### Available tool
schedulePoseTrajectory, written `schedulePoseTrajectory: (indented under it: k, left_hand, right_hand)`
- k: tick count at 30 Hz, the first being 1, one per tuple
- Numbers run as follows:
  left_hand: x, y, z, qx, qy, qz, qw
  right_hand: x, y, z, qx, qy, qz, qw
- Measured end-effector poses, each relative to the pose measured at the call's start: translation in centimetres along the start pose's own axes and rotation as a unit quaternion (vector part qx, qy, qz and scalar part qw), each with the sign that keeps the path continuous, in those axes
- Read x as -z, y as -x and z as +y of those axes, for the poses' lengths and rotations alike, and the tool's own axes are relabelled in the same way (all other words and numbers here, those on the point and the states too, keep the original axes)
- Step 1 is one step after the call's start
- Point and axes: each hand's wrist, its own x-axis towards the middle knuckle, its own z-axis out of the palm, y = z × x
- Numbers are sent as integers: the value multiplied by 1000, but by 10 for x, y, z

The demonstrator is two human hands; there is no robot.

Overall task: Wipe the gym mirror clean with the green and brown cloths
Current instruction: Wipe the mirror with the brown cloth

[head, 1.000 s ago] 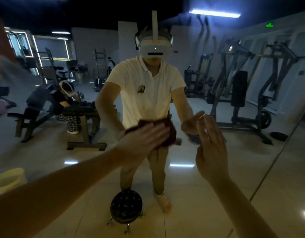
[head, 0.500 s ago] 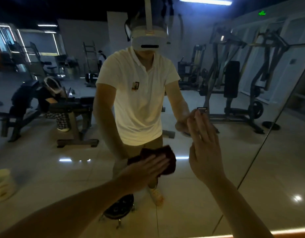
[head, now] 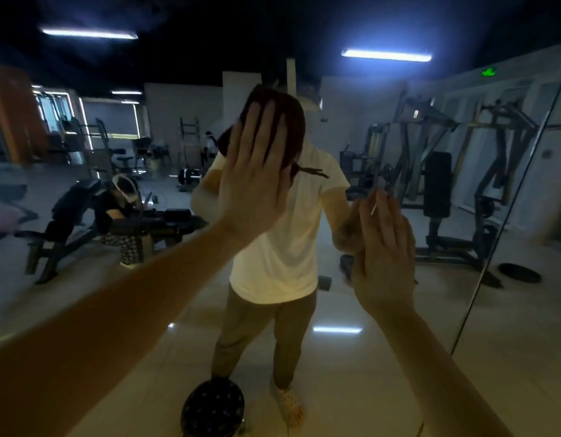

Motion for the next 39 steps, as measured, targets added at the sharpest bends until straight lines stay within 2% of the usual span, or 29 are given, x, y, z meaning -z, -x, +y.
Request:
schedulePoseTrajectory:
  k: [2,5,7,9,10,11,13,17,20,22,24,25,26,29,33,34,35,37,39]
  left_hand:
    - [-8,15,26,-5,-10,-19,1000]
    - [-30,91,55,-160,-29,-108,981]
    - [-33,157,65,-298,-51,-182,935]
    - [-29,196,63,-411,-88,-267,867]
    - [-29,199,56,-453,-102,-269,844]
    - [-30,193,46,-479,-105,-250,835]
    - [-27,158,30,-465,-81,-202,858]
    - [1,16,-5,-321,-75,-116,937]
    - [25,-87,-38,-116,-166,-25,979]
    - [31,-114,-48,41,-121,19,992]
    - [24,-113,-28,117,-46,41,991]
    - [18,-106,-8,118,-31,36,992]
    - [11,-96,14,80,-24,18,996]
    - [-10,-52,65,-137,-24,-83,987]
    - [1,-59,27,-325,-53,-110,938]
    - [10,-74,8,-334,-57,-101,935]
    - [18,-95,-13,-308,-65,-72,946]
    - [36,-143,-55,-195,-127,-14,972]
    - [46,-177,-84,-64,-172,6,983]
  right_hand:
    - [-7,2,2,11,17,1,1000]
    - [-11,6,9,21,23,-7,999]
    - [-7,9,9,28,28,-20,999]
    - [-1,10,9,47,13,-31,998]
    - [3,10,10,55,6,-36,998]
    - [7,9,11,59,7,-38,998]
    - [10,5,14,59,15,-30,998]
    - [13,-30,10,51,15,21,998]
    - [24,-73,5,65,21,44,997]
    - [32,-99,8,32,24,67,997]
    - [36,-119,9,-4,21,92,996]
    - [36,-126,7,-8,25,108,994]
    - [35,-131,3,-12,28,122,992]
    - [33,-135,-7,-33,22,144,989]
    - [50,-142,16,-12,49,126,991]
    - [57,-148,23,-4,56,116,992]
    - [63,-156,28,4,66,110,992]
    - [71,-176,37,11,91,113,989]
    - [74,-191,46,10,101,130,986]
